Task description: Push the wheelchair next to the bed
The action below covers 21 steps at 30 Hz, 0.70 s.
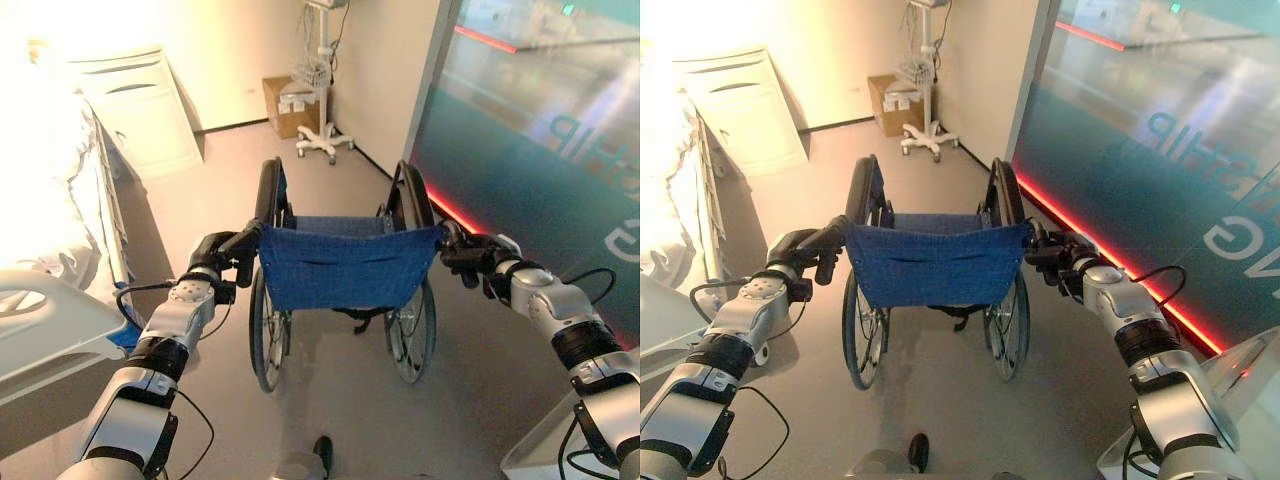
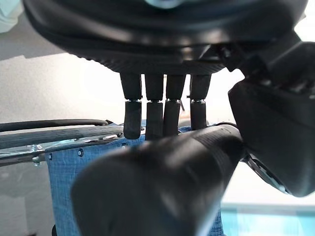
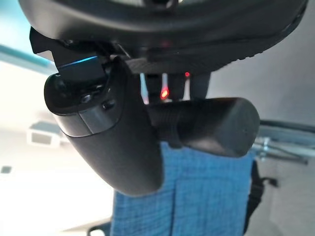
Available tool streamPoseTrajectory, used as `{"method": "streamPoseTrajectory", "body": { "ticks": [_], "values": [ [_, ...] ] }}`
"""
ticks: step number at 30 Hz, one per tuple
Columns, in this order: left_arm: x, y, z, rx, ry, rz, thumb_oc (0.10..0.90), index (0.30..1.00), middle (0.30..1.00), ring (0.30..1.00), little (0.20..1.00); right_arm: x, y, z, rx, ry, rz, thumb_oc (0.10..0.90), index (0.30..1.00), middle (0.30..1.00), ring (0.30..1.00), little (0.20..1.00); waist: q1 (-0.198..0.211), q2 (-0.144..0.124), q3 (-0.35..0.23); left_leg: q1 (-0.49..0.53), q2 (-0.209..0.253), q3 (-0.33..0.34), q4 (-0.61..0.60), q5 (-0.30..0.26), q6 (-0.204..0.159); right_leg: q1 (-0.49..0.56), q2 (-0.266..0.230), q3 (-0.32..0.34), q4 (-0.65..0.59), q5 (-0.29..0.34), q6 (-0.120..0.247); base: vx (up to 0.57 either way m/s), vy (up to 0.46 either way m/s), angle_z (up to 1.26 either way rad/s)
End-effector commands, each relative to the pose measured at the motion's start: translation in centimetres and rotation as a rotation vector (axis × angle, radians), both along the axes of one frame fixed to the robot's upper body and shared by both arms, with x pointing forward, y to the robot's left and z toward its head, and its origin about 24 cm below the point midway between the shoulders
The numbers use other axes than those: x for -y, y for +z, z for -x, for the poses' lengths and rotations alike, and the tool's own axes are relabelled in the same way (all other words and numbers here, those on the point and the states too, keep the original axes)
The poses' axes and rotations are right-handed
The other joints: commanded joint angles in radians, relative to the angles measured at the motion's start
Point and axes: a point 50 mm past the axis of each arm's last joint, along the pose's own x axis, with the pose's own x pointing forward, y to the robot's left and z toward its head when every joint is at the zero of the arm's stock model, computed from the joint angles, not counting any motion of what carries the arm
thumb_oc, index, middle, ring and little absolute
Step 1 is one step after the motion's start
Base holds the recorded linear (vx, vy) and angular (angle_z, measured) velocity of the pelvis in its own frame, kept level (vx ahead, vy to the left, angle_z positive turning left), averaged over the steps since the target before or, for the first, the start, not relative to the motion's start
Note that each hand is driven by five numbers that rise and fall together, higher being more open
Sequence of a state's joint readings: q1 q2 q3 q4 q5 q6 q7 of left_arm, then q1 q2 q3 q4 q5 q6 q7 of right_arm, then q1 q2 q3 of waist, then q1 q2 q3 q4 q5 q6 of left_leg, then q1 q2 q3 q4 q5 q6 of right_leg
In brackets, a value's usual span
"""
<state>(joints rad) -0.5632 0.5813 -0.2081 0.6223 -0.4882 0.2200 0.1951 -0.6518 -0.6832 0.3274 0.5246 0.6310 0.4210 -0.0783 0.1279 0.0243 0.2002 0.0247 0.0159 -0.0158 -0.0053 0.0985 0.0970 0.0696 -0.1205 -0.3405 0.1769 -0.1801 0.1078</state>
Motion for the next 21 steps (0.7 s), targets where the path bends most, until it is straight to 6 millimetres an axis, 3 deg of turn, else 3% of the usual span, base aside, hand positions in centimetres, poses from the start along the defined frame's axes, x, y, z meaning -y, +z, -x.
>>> {"method": "streamPoseTrajectory", "body": {
  "ticks": [1, 6, 11, 13, 15, 18, 20, 21],
  "values": [
    [-0.8, 1.0, 0.6, 0.098, 0.01, 0.041, 0.4, 0.3, 0.3, 0.3, 0.3, -6.7, 4.0, -1.7, 0.183, 0.324, -0.168, 0.4, 0.3, 0.3, 0.3, 0.3, 0.046, -0.114, -0.01, -0.001, -0.086, 0.117, 0.162, -0.189, -0.089, -0.12, -0.13, 0.118, -0.163, 0.361, 0.084, 0.39, -0.238, 0.38],
    [-2.0, 1.3, 1.3, 0.093, -0.006, 0.025, 0.4, 0.3, 0.3, 0.3, 0.3, -7.0, 4.0, -1.4, 0.181, 0.289, -0.18, 0.4, 0.3, 0.3, 0.3, 0.3, 0.029, -0.103, 0.015, 0.069, -0.066, 0.011, 0.195, -0.277, -0.079, -0.198, -0.17, 0.171, -0.213, 0.405, 0.102, 0.46, -0.253, 0.87],
    [-2.6, 0.4, 1.6, 0.07, 0.011, 0.047, 0.4, 0.3, 0.3, 0.3, 0.3, -6.7, 3.3, -1.0, 0.156, 0.274, -0.181, 0.4, 0.3, 0.3, 0.3, 0.3, 0.024, -0.117, -0.009, 0.048, -0.044, -0.034, 0.307, -0.332, -0.115, -0.156, -0.166, 0.202, -0.123, 0.353, 0.103, 0.4, -0.273, 0.68],
    [-2.7, -0.3, 1.8, 0.055, 0.045, 0.075, 0.4, 0.3, 0.3, 0.3, 0.3, -7.0, 3.0, -1.2, 0.135, 0.284, -0.18, 0.4, 0.3, 0.3, 0.3, 0.3, 0.019, -0.112, -0.033, 0.08, 0.003, -0.033, 0.332, -0.285, -0.154, -0.151, -0.148, 0.176, -0.071, 0.305, 0.088, 0.45, -0.242, 0.47],
    [-2.7, -0.9, 2.1, 0.056, 0.075, 0.082, 0.4, 0.3, 0.3, 0.3, 0.3, -7.5, 3.1, -1.2, 0.127, 0.303, -0.171, 0.4, 0.3, 0.3, 0.3, 0.3, 0.021, -0.108, -0.044, 0.047, 0.026, -0.036, 0.433, -0.175, -0.182, -0.134, -0.13, 0.139, -0.061, 0.271, 0.052, 0.34, -0.243, 0.36],
    [-2.6, -1.2, 2.4, 0.068, 0.095, 0.1, 0.4, 0.3, 0.3, 0.3, 0.3, -7.7, 3.2, -1.3, 0.137, 0.312, -0.147, 0.4, 0.3, 0.3, 0.3, 0.3, 0.029, -0.108, -0.047, -0.013, 0.018, -0.015, 0.554, -0.113, -0.189, -0.108, -0.117, 0.094, -0.065, 0.243, 0.013, 0.2, -0.169, 0.45],
    [-2.6, -0.8, 2.3, 0.097, 0.115, 0.155, 0.4, 0.3, 0.3, 0.3, 0.3, -7.7, 3.6, -1.6, 0.151, 0.289, -0.134, 0.4, 0.3, 0.3, 0.3, 0.3, 0.033, -0.098, -0.042, -0.12, 0.017, 0.065, 0.708, -0.071, -0.208, -0.069, -0.095, 0.031, -0.065, 0.2, -0.038, 0.25, -0.188, 0.1],
    [-2.5, -0.6, 2.1, 0.105, 0.115, 0.163, 0.4, 0.3, 0.3, 0.3, 0.3, -7.6, 3.6, -1.7, 0.153, 0.278, -0.13, 0.4, 0.3, 0.3, 0.3, 0.3, 0.033, -0.093, -0.042, -0.131, 0.029, 0.092, 0.688, -0.07, -0.209, -0.057, -0.087, 0.014, -0.067, 0.19, -0.045, 0.26, -0.122, 0.27]
  ]
}}
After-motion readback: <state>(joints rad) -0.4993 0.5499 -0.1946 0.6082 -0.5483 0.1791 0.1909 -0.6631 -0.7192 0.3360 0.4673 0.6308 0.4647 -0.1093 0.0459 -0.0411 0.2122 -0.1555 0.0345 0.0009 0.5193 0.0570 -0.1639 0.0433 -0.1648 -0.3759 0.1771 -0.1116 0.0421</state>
